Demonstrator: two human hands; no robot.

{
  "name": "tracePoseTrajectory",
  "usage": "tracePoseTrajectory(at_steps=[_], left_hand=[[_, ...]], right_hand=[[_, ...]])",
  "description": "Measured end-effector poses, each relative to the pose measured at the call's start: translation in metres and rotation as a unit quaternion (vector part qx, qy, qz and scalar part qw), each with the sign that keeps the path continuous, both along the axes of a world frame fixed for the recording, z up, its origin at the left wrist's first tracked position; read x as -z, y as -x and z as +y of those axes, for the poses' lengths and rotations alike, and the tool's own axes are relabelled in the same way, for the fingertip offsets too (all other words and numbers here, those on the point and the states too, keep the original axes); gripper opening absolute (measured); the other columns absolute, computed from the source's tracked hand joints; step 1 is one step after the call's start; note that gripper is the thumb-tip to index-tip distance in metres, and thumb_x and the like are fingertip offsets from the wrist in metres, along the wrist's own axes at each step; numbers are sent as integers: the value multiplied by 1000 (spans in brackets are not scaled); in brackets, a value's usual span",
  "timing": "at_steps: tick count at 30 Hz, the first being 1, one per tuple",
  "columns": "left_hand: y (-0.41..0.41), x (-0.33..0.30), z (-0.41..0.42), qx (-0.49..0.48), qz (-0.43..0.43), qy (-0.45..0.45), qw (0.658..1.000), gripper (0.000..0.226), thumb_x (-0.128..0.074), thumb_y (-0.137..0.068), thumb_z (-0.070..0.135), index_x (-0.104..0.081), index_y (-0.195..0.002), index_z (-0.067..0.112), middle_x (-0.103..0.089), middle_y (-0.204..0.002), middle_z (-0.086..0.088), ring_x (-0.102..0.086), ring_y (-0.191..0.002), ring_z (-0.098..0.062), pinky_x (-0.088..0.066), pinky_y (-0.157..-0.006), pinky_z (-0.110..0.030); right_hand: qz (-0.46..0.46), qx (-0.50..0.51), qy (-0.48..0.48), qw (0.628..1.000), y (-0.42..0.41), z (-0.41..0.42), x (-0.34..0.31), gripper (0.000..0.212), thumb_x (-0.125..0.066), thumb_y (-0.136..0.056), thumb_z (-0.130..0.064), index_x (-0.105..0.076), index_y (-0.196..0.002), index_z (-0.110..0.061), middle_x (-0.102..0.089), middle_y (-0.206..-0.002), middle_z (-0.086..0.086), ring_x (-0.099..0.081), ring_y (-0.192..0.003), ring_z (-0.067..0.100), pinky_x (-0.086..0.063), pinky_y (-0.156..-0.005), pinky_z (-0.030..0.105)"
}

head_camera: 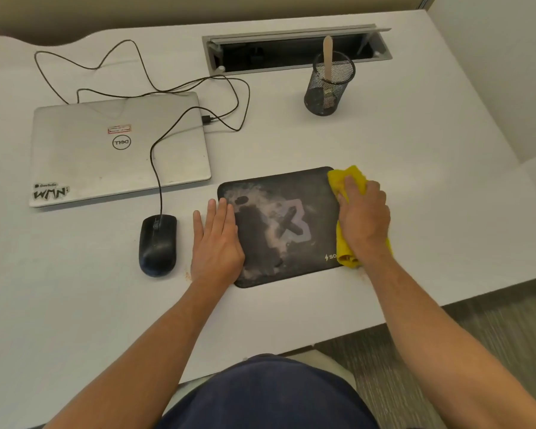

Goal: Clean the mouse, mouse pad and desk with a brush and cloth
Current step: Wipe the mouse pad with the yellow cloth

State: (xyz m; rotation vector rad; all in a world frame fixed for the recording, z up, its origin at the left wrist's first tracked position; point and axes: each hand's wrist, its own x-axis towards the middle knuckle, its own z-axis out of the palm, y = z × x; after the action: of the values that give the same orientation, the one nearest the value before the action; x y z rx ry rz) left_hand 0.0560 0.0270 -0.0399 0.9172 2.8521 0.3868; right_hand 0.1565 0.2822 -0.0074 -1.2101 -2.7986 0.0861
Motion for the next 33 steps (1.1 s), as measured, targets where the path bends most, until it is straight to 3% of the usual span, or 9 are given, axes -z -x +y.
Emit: tracePoseTrajectory(at_steps=[3,7,13,17,20,25,33], left_hand=[[0,0,0,-1,1,0,1000,54,-27,-101,15,-15,-153,8,-11,-162,-8,4,-149,-24,7,-119,-47],[1,0,-1,2,2,2,1000,53,-30,-101,14,-18,-153,7,-14,-161,-9,1,-149,-25,6,-119,-48],[0,2,-1,0,4,2,1000,52,-23,-104,19,-12,-154,10,-9,-162,-7,6,-149,-22,11,-119,-44],[0,4,-2,1,4,5,1000,53,-23,-104,20,-10,-154,11,-7,-162,-6,9,-149,-21,12,-118,-43],[0,3,-2,2,-3,11,1000,52,-20,-104,23,-8,-154,12,-5,-162,-5,10,-148,-20,11,-119,-44],[-1,-1,0,-3,-10,27,1000,52,-13,-104,28,-8,-154,13,-3,-163,-4,12,-148,-20,10,-119,-44],[-3,-6,3,-3,-15,38,999,54,-11,-103,30,-10,-154,12,-3,-162,-5,11,-148,-20,11,-119,-42]], right_hand=[[82,-37,46,995,13,-32,-6,41,-46,-97,-37,-45,-136,-22,-49,-119,19,-52,-97,38,-48,-73,43],[48,-158,69,984,15,-68,6,45,-53,-95,-38,-50,-136,-21,-51,-121,21,-53,-95,41,-48,-70,44],[12,-25,24,999,-2,-3,3,42,-42,-99,-40,-45,-137,-22,-48,-120,20,-51,-97,40,-45,-74,44],[66,16,64,996,-7,15,-1,45,-42,-98,-44,-44,-138,-25,-45,-121,17,-50,-103,36,-47,-78,43],[106,2,90,990,-1,13,-3,47,-41,-97,-50,-40,-139,-30,-44,-123,12,-51,-104,30,-47,-79,40],[45,-64,57,995,-1,23,0,49,-44,-96,-48,-44,-138,-25,-46,-121,16,-51,-103,35,-48,-77,43],[154,37,135,978,-15,83,-14,57,-50,-89,-57,-42,-140,-33,-42,-128,10,-53,-110,33,-43,-90,40]])
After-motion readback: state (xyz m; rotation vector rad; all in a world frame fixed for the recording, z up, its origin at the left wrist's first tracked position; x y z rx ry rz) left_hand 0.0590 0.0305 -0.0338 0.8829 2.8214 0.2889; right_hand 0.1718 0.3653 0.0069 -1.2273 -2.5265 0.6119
